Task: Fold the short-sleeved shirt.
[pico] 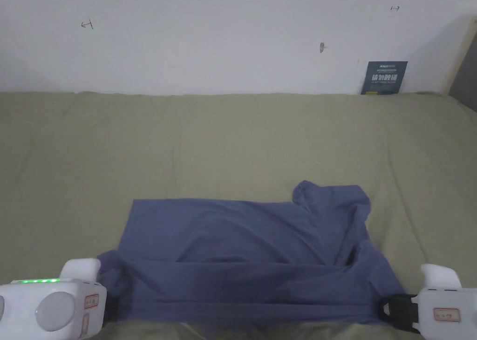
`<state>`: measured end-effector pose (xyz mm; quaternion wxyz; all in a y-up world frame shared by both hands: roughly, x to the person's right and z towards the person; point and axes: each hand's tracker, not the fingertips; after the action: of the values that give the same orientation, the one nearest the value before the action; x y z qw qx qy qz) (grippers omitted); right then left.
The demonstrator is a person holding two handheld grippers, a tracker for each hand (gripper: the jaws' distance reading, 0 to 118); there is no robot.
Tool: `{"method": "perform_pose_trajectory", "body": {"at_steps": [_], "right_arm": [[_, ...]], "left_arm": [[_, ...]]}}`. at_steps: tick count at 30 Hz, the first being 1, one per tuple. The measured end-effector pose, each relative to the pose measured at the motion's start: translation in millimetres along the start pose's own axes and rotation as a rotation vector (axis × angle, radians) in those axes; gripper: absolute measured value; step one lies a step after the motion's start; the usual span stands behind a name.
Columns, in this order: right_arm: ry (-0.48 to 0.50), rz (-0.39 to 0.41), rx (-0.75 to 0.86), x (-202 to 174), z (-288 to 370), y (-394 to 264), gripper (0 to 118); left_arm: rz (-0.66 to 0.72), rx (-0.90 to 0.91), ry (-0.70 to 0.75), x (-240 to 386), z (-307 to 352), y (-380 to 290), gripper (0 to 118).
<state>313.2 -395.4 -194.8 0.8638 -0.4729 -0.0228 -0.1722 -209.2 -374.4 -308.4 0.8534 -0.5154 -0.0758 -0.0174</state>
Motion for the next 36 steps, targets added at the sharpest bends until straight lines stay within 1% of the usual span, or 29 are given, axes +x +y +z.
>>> {"method": "perform_pose_trajectory", "body": {"at_steps": [3,7,9,13,14,15,16,17,18,19,20,21,22,23,24,25,26,27,28,29,30,31,32,33,35,36], "right_arm": [[0.005,-0.009,-0.008,2.5,13.0,-20.8,17],[0.003,0.005,-0.043,6.5,27.1,-58.3,17],[0.005,-0.005,-0.061,9.4,31.9,-72.6,17],[-0.004,-0.036,-0.071,15.0,32.3,-86.7,17],[-0.004,-0.073,-0.074,15.5,31.1,-86.6,17],[0.005,-0.094,-0.079,15.0,31.5,-85.5,17],[0.003,-0.093,-0.082,15.2,32.5,-83.2,24],[-0.032,-0.072,-0.083,13.1,35.7,-82.0,46],[-0.020,-0.024,-0.065,13.7,39.7,-82.6,93],[-0.003,-0.001,-0.055,15.1,44.3,-82.9,118],[-0.025,-0.024,-0.043,15.0,54.5,-82.8,118],[-0.010,-0.043,-0.032,16.4,61.9,-79.2,118],[0.012,-0.057,-0.024,18.4,68.8,-75.6,118],[0.001,-0.063,-0.004,17.6,75.4,-71.7,118],[-0.022,-0.062,0.041,17.4,82.2,-67.0,117],[-0.020,-0.053,0.078,16.3,87.8,-60.9,112],[-0.019,-0.055,0.102,14.7,91.8,-53.1,101],[-0.025,-0.055,0.119,12.7,94.6,-45.5,68],[-0.038,-0.039,0.150,10.4,95.2,-36.7,33],[-0.070,-0.016,0.167,6.2,92.4,-28.2,2],[-0.118,0.000,0.180,2.8,88.1,-20.2,1],[-0.129,0.000,0.187,-0.2,83.5,-11.6,1],[-0.102,0.004,0.169,-5.3,80.8,-3.3,1],[-0.086,0.005,0.163,-8.6,76.4,3.4,1],[-0.090,0.005,0.155,-16.1,64.5,15.2,1],[-0.091,0.012,0.148,-14.4,58.9,21.9,1]], "left_arm": [[0.008,-0.007,-0.004,-2.7,14.6,-23.5,9],[0.009,-0.037,-0.004,-3.3,33.1,-65.0,9],[0.013,-0.056,-0.001,-3.3,40.1,-82.7,9],[0.024,-0.058,-0.011,-5.1,42.6,-102.4,9],[0.033,-0.055,-0.020,-7.7,39.9,-103.1,9],[0.066,-0.049,-0.029,-10.6,38.9,-101.6,9],[0.086,-0.046,-0.048,-13.7,39.3,-99.6,13],[0.087,-0.042,-0.061,-15.1,41.3,-97.9,38],[0.063,-0.045,-0.022,-17.1,38.6,-96.7,99],[0.059,-0.050,-0.021,-19.4,37.6,-96.1,118],[0.085,0.039,-0.030,-23.1,44.6,-94.5,115],[0.047,-0.011,-0.018,-26.8,46.6,-91.9,114],[0.046,-0.007,-0.021,-17.3,55.0,-91.1,114],[0.059,0.011,-0.016,-16.1,60.2,-88.3,114],[0.074,0.038,-0.023,-16.8,64.2,-84.2,114],[0.079,0.061,-0.044,-17.6,68.2,-77.8,113],[0.086,0.086,-0.058,-18.2,79.1,-66.3,111],[0.093,0.103,-0.060,-18.3,82.7,-57.4,99],[0.091,0.129,-0.074,-17.8,83.5,-46.5,76],[0.073,0.129,-0.077,-16.2,81.5,-35.6,33],[0.059,0.133,-0.069,-17.9,69.0,-24.3,0],[0.046,0.139,-0.062,-17.8,58.1,-14.8,0],[0.038,0.168,-0.047,-19.2,49.6,-4.3,0],[0.030,0.148,-0.052,-21.0,39.5,9.3,0],[0.043,0.147,-0.061,-15.5,19.4,31.4,0],[0.048,0.138,-0.074,-16.1,8.1,42.6,12]]}}
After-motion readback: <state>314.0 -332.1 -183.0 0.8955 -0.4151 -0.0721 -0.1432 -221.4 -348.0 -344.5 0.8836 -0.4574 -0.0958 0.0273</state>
